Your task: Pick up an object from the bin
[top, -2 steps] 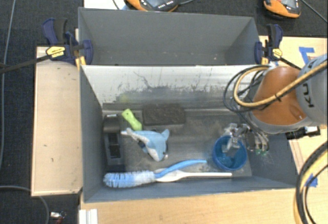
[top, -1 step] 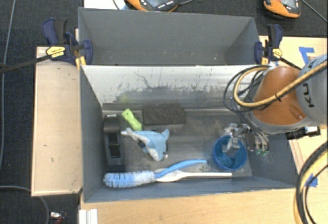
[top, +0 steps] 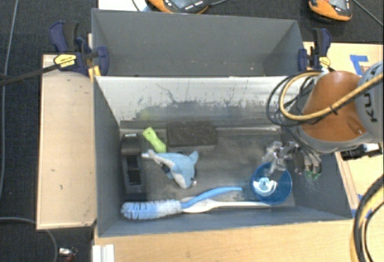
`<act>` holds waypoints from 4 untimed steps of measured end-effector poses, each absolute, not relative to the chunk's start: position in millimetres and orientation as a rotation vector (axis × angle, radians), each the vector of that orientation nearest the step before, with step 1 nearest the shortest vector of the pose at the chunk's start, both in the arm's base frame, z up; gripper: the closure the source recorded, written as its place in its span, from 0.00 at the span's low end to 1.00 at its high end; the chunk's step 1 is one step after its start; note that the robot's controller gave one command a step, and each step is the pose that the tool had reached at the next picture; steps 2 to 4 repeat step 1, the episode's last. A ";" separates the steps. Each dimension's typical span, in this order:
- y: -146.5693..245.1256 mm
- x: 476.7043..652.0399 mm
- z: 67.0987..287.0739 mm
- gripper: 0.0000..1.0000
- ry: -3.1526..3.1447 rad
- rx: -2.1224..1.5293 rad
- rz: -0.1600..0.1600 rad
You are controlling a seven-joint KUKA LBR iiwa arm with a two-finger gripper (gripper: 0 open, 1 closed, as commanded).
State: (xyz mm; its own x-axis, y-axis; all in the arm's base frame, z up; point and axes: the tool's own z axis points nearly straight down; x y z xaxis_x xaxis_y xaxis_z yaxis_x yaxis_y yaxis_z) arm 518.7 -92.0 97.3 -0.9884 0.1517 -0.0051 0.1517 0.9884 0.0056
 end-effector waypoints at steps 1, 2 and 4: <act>-92.4 521.2 134.4 1.00 3.118 0.235 0.007; -92.4 521.2 134.4 1.00 3.118 0.235 0.007; -92.4 521.2 134.4 1.00 3.118 0.235 0.007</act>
Offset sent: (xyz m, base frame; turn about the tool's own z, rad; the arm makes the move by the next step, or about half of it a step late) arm 0.0021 -0.0004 0.0462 -0.0011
